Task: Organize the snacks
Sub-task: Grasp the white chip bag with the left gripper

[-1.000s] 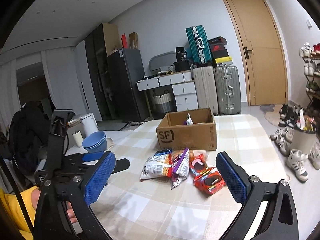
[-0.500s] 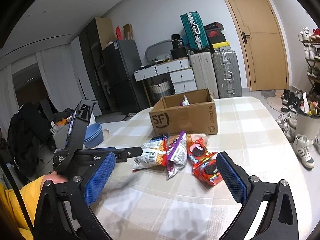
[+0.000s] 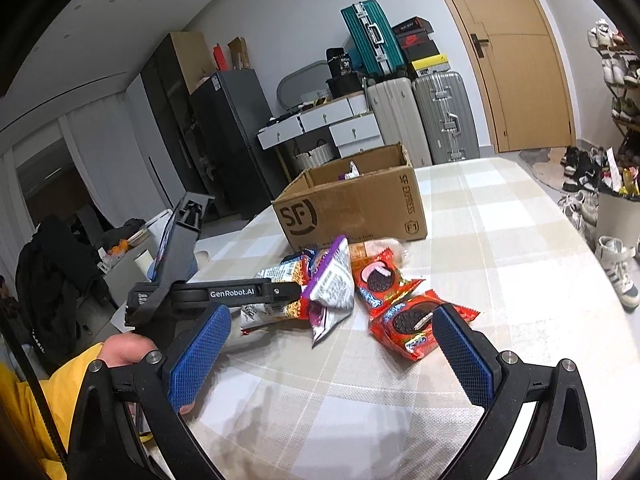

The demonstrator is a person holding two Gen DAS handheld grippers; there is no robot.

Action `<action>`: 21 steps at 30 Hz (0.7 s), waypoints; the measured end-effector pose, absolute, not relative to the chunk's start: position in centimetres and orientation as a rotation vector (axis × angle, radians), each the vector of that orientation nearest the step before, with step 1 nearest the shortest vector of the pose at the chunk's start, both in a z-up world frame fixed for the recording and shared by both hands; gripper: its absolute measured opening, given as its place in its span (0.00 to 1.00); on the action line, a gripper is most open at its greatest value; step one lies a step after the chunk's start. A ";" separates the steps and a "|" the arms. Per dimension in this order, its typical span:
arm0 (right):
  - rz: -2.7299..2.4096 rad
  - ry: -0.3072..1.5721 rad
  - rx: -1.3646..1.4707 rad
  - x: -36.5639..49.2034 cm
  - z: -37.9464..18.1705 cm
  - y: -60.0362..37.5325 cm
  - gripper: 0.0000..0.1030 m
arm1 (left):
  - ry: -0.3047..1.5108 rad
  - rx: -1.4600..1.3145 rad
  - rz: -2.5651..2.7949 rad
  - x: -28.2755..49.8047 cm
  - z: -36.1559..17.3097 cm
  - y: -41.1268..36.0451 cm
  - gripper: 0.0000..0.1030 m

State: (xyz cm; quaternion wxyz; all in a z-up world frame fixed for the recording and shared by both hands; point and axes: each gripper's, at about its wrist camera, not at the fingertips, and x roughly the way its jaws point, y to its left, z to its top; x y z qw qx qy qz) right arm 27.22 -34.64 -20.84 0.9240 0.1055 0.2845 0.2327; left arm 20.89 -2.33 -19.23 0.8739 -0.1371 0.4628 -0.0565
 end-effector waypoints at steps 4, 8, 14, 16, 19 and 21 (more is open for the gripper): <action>0.482 0.590 0.222 27.4 -21.1 -34.6 0.99 | 0.985 -0.316 -0.184 21.7 -20.2 -3.0 0.62; 0.483 0.585 0.219 27.2 -21.1 -34.5 0.99 | 0.983 -0.306 -0.194 21.8 -20.7 -3.4 0.53; 0.478 0.580 0.211 26.6 -20.6 -34.2 0.99 | 0.987 -0.329 -0.202 21.5 -20.9 -2.9 0.51; 0.476 0.581 0.209 26.4 -20.4 -34.0 0.99 | 0.985 -0.332 -0.202 21.2 -20.8 -2.9 0.51; 0.472 0.587 0.214 26.2 -20.3 -33.9 0.99 | 0.975 -0.335 -0.210 20.3 -20.7 -3.2 0.51; 0.470 0.589 0.217 26.0 -20.2 -33.8 0.99 | 0.967 -0.324 -0.214 19.6 -20.6 -3.0 0.51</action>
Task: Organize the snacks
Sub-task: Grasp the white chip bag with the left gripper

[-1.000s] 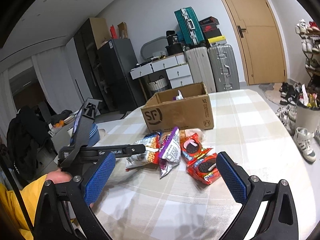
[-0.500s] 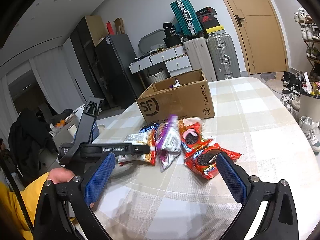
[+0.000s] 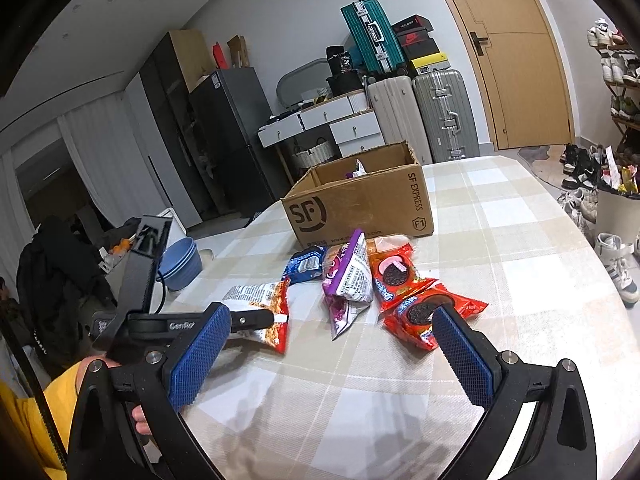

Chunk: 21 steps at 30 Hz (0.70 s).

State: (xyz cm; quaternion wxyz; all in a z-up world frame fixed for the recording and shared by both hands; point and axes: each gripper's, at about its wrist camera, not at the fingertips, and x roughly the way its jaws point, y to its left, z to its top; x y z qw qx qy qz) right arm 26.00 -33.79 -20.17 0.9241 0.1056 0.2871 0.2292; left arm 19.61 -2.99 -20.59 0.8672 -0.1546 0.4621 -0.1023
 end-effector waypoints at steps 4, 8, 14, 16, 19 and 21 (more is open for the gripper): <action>0.471 0.587 0.210 25.5 -19.7 -33.4 0.99 | 0.955 -0.314 -0.228 18.3 -20.0 -3.7 0.51; 0.466 0.599 0.205 25.3 -19.5 -33.1 0.99 | 0.950 -0.306 -0.243 17.4 -19.8 -3.6 0.51; 0.470 0.626 0.214 25.5 -19.6 -33.0 0.99 | 0.939 -0.320 -0.250 16.1 -20.0 -2.3 0.51; 0.486 0.641 0.214 26.0 -19.6 -32.7 0.99 | 0.936 -0.324 -0.250 15.8 -19.9 -1.9 0.51; 0.497 0.659 0.178 27.1 -19.5 -32.0 0.99 | 0.932 -0.328 -0.252 15.4 -20.0 -1.2 0.51; 0.496 0.676 0.143 28.4 -19.4 -31.4 0.99 | 0.931 -0.331 -0.253 15.2 -20.1 -0.9 0.51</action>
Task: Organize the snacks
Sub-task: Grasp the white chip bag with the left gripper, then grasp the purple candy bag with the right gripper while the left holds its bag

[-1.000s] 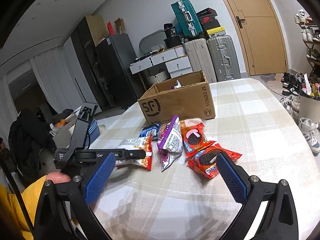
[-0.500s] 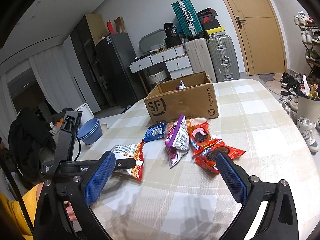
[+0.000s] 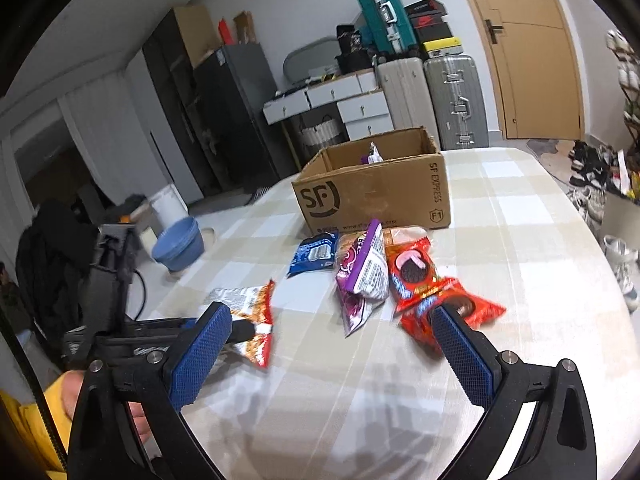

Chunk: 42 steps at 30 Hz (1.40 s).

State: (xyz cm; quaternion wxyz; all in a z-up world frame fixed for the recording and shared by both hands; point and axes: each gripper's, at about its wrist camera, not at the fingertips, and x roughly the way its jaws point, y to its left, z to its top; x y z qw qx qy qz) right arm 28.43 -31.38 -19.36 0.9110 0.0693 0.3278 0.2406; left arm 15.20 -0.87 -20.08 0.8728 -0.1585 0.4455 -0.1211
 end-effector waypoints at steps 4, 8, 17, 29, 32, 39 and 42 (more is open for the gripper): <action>0.512 0.730 0.111 31.9 -19.6 -30.1 0.99 | 0.929 -0.340 -0.249 15.2 -20.3 -0.1 0.51; 0.507 0.792 0.077 35.4 -20.6 -28.8 0.98 | 0.931 -0.349 -0.241 15.4 -20.5 0.5 0.51; 0.497 0.903 0.031 40.6 -23.7 -26.5 0.79 | 0.944 -0.362 -0.228 16.2 -21.2 1.5 0.51; 0.496 0.953 -0.011 41.0 -25.9 -24.8 0.51 | 0.955 -0.331 -0.207 16.6 -21.4 0.7 0.51; 0.510 0.947 -0.016 40.7 -25.9 -24.7 0.45 | 0.955 -0.325 -0.202 16.6 -21.4 0.6 0.51; 0.549 0.948 0.031 40.0 -25.9 -25.2 0.41 | 0.962 -0.323 -0.194 16.6 -21.4 0.5 0.51; 0.550 0.944 0.080 39.5 -25.6 -26.1 0.41 | 0.968 -0.311 -0.188 16.4 -21.3 0.3 0.51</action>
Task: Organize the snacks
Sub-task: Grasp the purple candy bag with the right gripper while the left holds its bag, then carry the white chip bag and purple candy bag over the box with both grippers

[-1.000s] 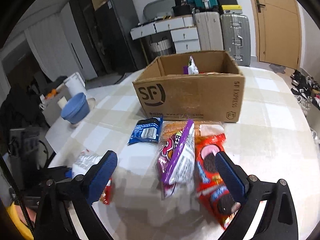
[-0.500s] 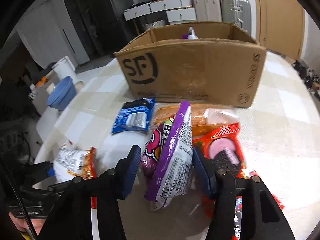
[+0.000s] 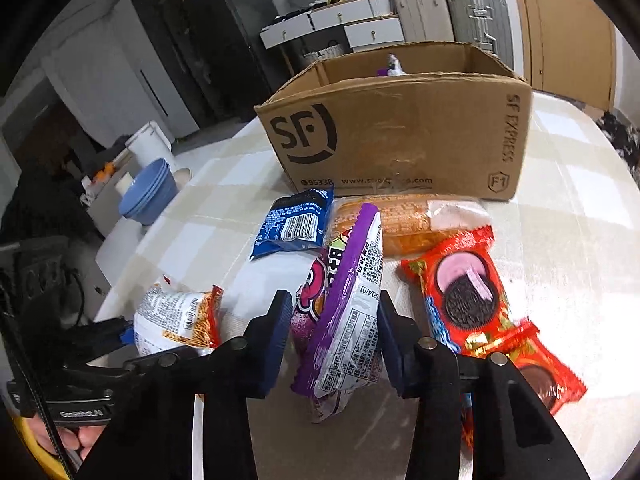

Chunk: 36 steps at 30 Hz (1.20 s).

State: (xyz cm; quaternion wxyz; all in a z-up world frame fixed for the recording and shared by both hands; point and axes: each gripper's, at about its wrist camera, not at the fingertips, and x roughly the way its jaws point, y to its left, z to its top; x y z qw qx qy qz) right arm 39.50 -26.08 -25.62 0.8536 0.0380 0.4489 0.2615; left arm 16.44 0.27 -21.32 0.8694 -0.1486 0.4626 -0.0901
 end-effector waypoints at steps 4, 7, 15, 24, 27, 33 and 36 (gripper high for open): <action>0.550 0.922 0.129 38.6 -24.8 -27.3 0.41 | 0.967 -0.306 -0.186 16.2 -21.2 0.1 0.51; 0.559 0.903 0.153 37.5 -24.1 -28.0 0.41 | 0.961 -0.303 -0.187 15.8 -20.8 0.0 0.51; 0.580 0.831 0.192 33.5 -21.3 -29.9 0.41 | 0.929 -0.277 -0.202 14.6 -19.1 -0.9 0.51; 0.557 0.794 0.240 29.9 -20.3 -32.6 0.41 | 0.898 -0.246 -0.216 13.0 -17.2 -2.0 0.51; 0.544 0.800 0.268 29.1 -20.9 -33.2 0.41 | 0.893 -0.243 -0.221 12.6 -16.8 -2.2 0.51; 0.531 0.810 0.305 27.5 -21.9 -34.1 0.41 | 0.891 -0.231 -0.234 12.0 -16.3 -2.6 0.51; 0.530 0.811 0.309 27.1 -22.0 -34.4 0.41 | 0.890 -0.222 -0.242 11.8 -16.2 -2.9 0.51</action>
